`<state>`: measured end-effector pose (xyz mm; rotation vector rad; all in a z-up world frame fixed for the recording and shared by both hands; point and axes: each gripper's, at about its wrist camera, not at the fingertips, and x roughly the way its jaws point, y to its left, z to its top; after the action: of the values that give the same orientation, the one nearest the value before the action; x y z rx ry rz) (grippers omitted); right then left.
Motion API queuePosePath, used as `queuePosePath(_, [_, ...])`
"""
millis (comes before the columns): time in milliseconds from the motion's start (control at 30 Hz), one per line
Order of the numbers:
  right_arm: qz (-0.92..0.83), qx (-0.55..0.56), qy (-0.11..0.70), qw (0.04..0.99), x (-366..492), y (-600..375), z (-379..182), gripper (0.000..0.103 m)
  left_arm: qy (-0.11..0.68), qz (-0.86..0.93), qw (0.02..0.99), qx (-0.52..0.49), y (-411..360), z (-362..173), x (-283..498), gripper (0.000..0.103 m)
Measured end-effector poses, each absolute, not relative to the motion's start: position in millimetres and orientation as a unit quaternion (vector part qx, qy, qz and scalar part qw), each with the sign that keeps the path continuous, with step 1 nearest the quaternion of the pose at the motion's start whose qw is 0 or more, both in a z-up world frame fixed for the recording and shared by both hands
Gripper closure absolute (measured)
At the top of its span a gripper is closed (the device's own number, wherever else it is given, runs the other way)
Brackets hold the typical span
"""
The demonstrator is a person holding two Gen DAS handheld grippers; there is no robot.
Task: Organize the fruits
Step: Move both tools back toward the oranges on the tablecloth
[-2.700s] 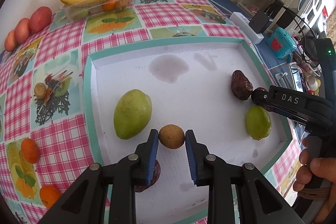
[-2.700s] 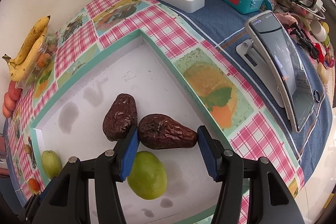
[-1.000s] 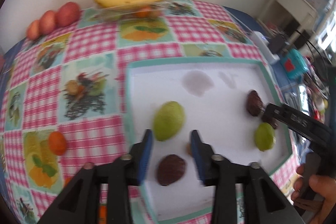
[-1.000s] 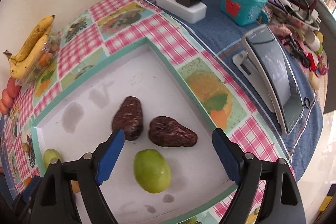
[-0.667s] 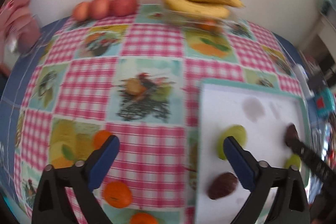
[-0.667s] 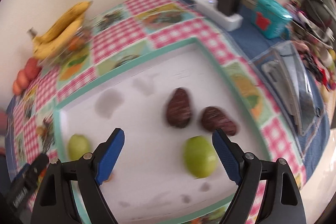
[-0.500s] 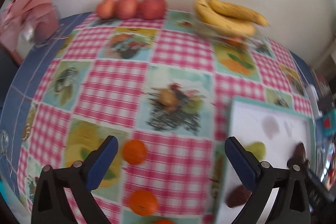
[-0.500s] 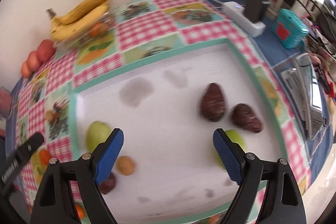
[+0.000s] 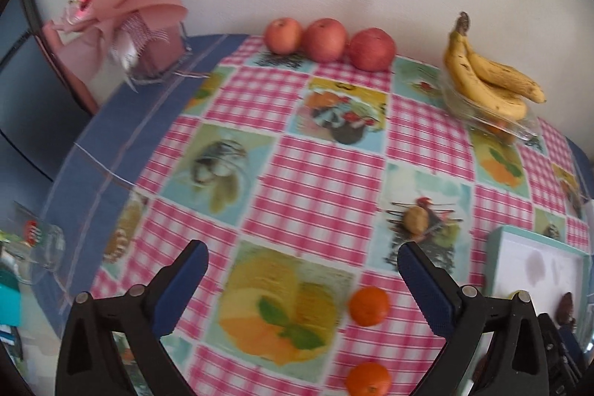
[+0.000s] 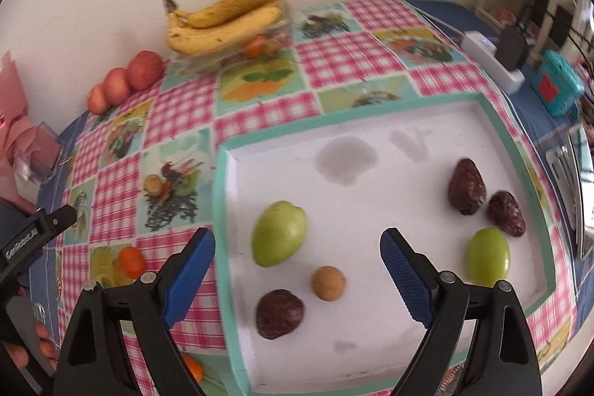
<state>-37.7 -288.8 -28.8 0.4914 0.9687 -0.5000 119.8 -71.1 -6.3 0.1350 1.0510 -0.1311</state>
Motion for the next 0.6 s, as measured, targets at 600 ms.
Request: queuePosePath(600, [-0.182,0.18,0.446,0.858,-15.6,-242.8,-32.9,0.012,0.5,-0.029,0.865,0.031,-34.0,9.2,130.7,0.0])
